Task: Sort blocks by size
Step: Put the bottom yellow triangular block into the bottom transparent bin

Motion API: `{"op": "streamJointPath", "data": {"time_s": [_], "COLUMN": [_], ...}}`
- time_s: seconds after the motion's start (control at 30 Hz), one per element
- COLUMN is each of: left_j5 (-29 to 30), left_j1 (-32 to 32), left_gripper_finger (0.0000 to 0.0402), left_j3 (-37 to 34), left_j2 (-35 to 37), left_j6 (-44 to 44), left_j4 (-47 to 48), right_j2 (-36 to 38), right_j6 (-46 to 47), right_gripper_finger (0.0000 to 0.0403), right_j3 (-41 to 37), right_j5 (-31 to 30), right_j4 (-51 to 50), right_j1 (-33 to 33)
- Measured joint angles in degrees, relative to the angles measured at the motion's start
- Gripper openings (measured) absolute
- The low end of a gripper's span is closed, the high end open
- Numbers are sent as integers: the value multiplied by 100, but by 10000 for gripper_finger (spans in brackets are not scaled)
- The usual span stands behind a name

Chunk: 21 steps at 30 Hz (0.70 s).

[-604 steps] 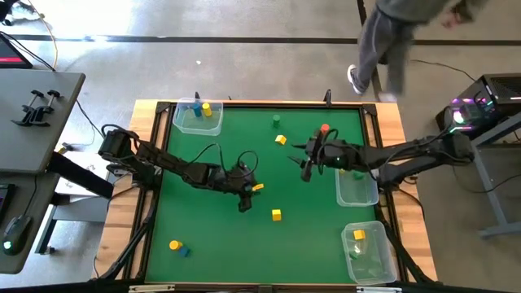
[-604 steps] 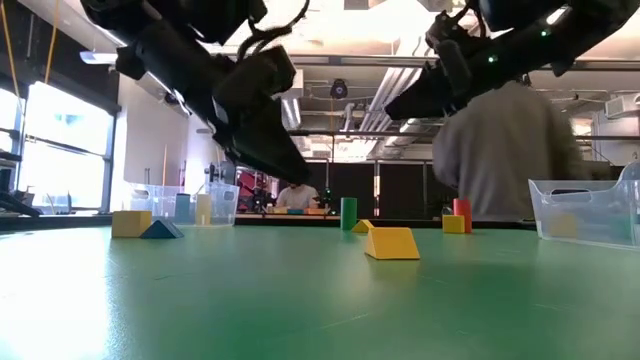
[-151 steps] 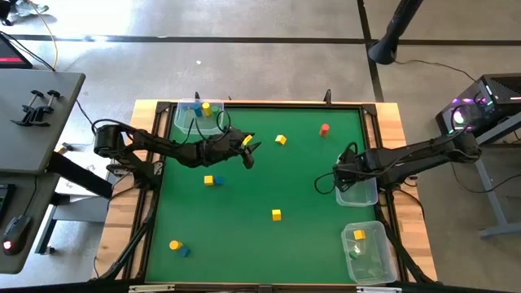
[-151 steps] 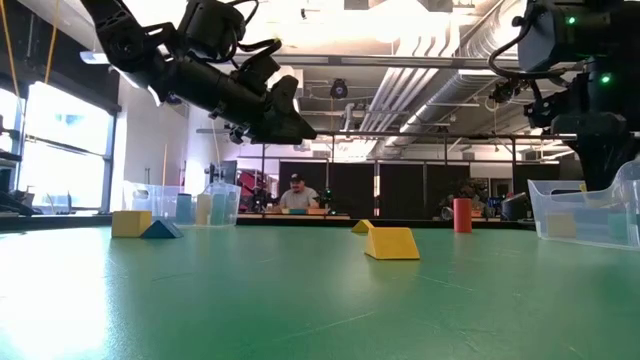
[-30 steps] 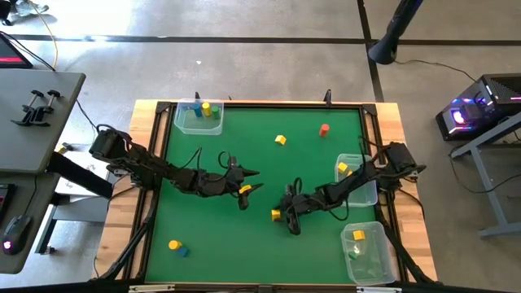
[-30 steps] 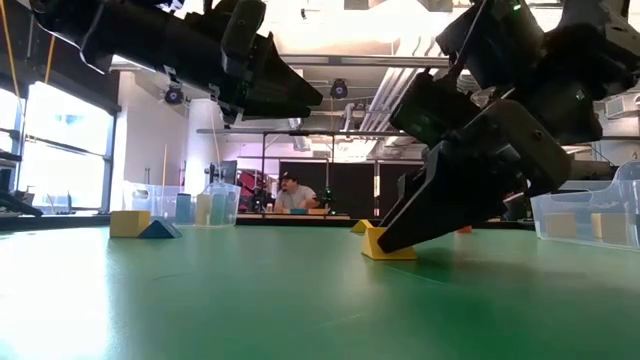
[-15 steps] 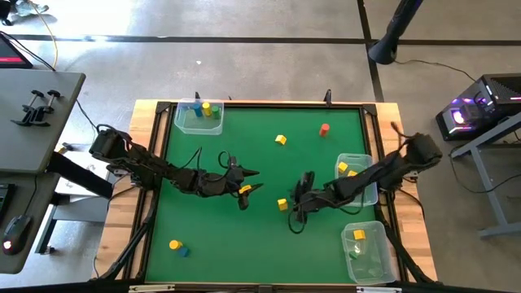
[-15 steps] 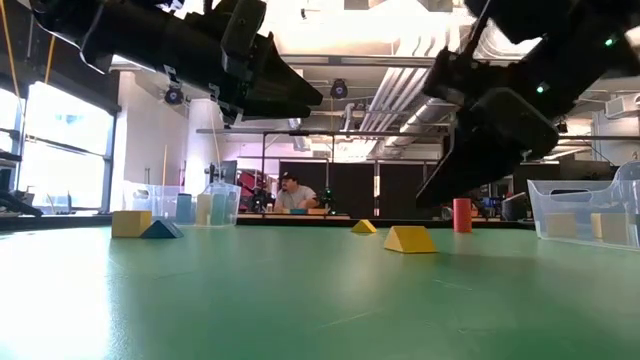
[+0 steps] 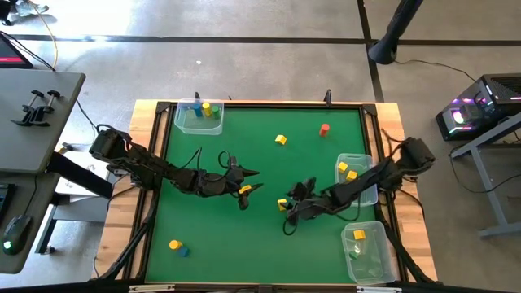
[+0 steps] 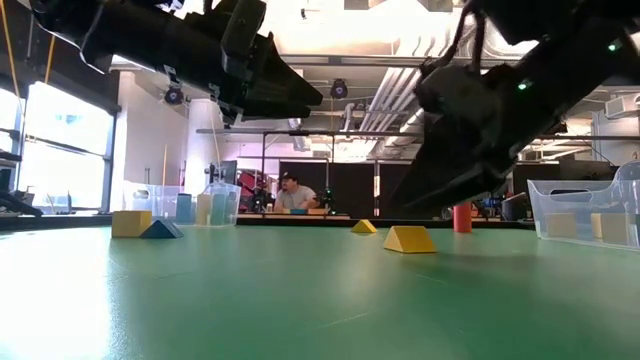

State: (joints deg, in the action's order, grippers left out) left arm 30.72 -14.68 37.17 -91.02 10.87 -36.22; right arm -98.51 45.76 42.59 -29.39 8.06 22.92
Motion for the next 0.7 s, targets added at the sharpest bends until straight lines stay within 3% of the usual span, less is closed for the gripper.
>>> {"op": "streamJointPath", "data": {"time_s": [0.4, 0.7], "left_j5": [0, 11], "left_j1": [0, 0], "left_gripper_finger": [192, 192], "left_j3": [-2, 0], "left_j2": [-119, -329], "left_j6": [154, 251], "left_j4": [28, -57], "right_j2": [-910, -910], "right_j6": [346, 1061], "right_gripper_finger": [208, 208], "right_j3": [1578, 1791], "right_j5": [-178, -201], "right_j4": [-2578, -3851], "right_j1": [-2, 0]}}
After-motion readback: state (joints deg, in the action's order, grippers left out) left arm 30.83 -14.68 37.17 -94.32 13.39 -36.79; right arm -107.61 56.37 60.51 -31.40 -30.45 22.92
